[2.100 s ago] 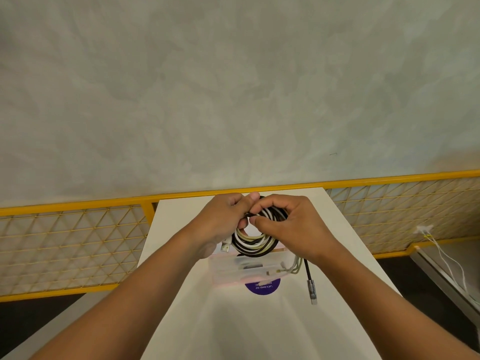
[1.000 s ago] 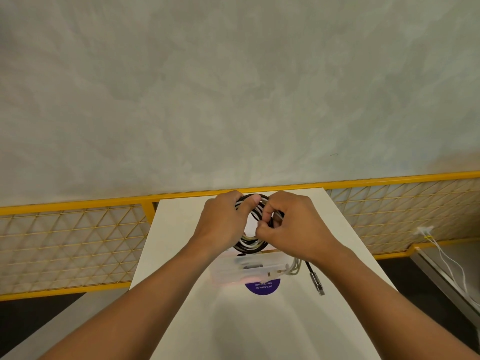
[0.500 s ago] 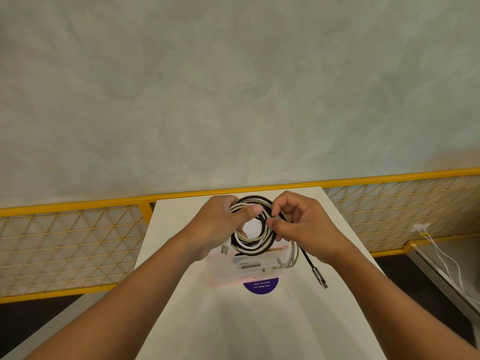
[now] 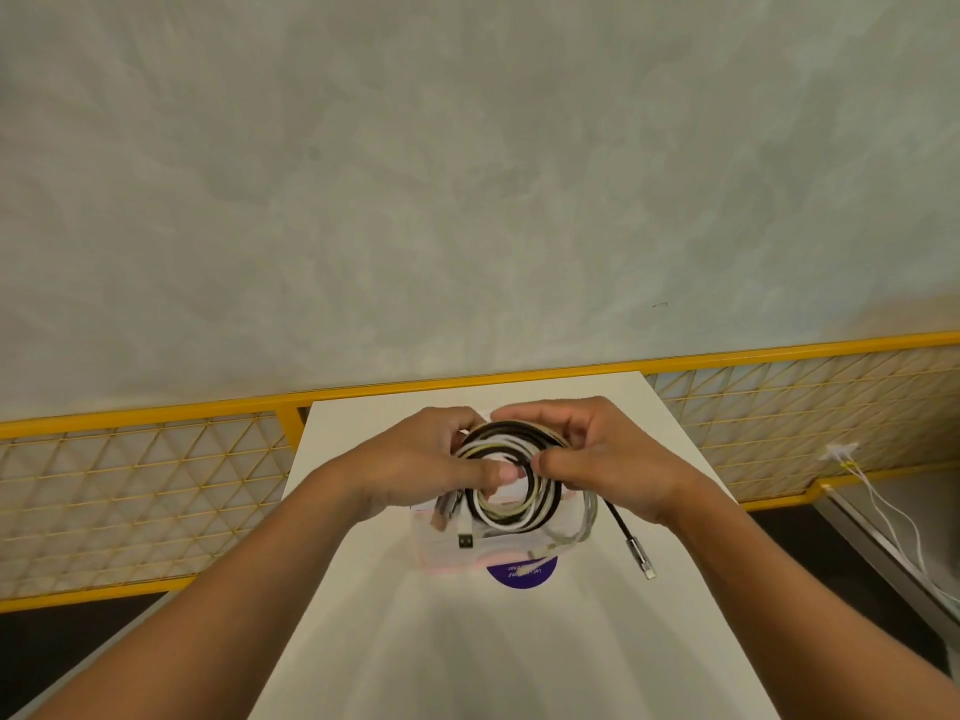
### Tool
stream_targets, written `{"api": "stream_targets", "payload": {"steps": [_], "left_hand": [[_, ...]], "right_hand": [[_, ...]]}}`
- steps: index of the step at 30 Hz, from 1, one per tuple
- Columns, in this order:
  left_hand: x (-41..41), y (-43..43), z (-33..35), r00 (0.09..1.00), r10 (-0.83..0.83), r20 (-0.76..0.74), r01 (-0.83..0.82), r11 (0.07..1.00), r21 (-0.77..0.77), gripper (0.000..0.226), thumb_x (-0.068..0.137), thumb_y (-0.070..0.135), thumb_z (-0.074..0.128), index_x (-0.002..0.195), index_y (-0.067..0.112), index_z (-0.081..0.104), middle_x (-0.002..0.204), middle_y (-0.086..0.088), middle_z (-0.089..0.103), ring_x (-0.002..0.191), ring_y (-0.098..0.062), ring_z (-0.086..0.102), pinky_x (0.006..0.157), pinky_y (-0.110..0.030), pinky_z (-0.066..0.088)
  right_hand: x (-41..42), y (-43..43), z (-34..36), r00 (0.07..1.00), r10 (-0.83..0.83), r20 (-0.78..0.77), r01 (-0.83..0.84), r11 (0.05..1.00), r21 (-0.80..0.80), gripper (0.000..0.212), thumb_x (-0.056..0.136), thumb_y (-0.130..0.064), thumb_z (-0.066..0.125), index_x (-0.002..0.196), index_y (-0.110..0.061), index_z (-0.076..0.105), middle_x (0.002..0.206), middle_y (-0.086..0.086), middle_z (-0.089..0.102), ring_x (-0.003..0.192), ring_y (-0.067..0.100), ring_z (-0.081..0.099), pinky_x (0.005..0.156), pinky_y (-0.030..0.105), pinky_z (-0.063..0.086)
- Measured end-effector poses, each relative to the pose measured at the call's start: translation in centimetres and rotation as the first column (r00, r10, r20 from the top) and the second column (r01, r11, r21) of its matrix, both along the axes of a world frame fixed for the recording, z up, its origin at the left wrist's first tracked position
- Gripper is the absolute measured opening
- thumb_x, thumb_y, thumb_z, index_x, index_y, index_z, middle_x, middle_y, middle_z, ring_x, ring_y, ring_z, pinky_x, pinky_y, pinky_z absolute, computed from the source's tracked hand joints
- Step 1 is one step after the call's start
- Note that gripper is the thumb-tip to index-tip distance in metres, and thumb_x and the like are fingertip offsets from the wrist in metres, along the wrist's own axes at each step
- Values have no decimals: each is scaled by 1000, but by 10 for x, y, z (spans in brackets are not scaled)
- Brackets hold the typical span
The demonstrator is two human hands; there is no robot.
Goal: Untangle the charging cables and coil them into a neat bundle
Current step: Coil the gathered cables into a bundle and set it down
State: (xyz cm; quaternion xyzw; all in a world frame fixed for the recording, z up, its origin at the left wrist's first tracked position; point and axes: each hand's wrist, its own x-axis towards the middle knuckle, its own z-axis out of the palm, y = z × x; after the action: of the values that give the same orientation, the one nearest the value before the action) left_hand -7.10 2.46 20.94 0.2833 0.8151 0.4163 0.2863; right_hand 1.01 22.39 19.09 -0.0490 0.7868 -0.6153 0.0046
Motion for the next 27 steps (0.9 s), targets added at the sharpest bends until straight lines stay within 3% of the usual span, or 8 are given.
{"api": "stream_targets", "payload": {"steps": [4,9,12,16,18,20,23,27], "left_hand": [[1,3,4,993,-97,-69,97,995,-11,47,77,27,86,117,29,60,104,4,74,94,-13,71,91,-37,57],[8,4,-5,995,-61,83,44,979,199,28,91,16,72,116,18,62,88,5,71,70,-15,62,73,-30,55],[8,7,-6,990,-27,136,-5,973,230,31,90,11,72,119,14,63,83,6,69,65,-14,58,69,-25,53],[5,7,-3,958,-18,288,-41,980,197,46,78,25,80,119,12,63,83,-2,70,63,-14,62,78,-32,54],[7,10,1,973,26,231,-59,989,135,56,71,49,77,115,16,65,74,4,68,63,-13,61,85,-34,54],[13,17,2,990,112,81,-118,991,71,63,69,69,66,105,17,68,63,12,63,58,-10,58,85,-38,57],[19,28,-1,952,262,-159,-253,964,78,63,82,71,50,88,11,69,61,11,60,54,-11,57,60,-31,57],[19,27,-4,935,289,-205,-258,952,161,56,87,66,51,82,13,67,64,4,59,49,-7,53,47,-20,46]], "right_hand": [[-1,-7,1,997,79,5,-79,995,53,52,83,7,62,125,-24,70,115,2,75,107,22,72,94,41,58],[0,-4,-1,998,58,-19,-60,993,-101,50,77,0,62,123,-16,70,114,12,74,108,33,71,97,51,56],[-1,0,-6,997,70,-22,-72,982,-173,52,77,3,61,126,-11,68,116,19,72,110,41,68,99,57,52],[-1,1,-6,997,72,-34,-75,995,-66,49,80,7,60,125,-10,69,111,14,75,101,28,73,85,37,60],[-1,0,-4,998,48,-43,-49,999,-22,49,84,16,57,125,-9,70,107,13,76,90,15,72,73,19,53],[-2,-4,-4,999,22,-48,-23,1000,-20,49,85,18,56,122,-9,71,102,10,77,86,10,71,70,16,50],[-4,-8,-4,998,-12,-66,10,1000,-25,42,87,13,59,120,-10,72,97,4,78,86,11,71,74,19,51],[-5,-6,-5,996,-32,-89,27,998,-58,38,86,6,64,118,-13,73,102,12,76,92,34,69,82,37,53]]}}
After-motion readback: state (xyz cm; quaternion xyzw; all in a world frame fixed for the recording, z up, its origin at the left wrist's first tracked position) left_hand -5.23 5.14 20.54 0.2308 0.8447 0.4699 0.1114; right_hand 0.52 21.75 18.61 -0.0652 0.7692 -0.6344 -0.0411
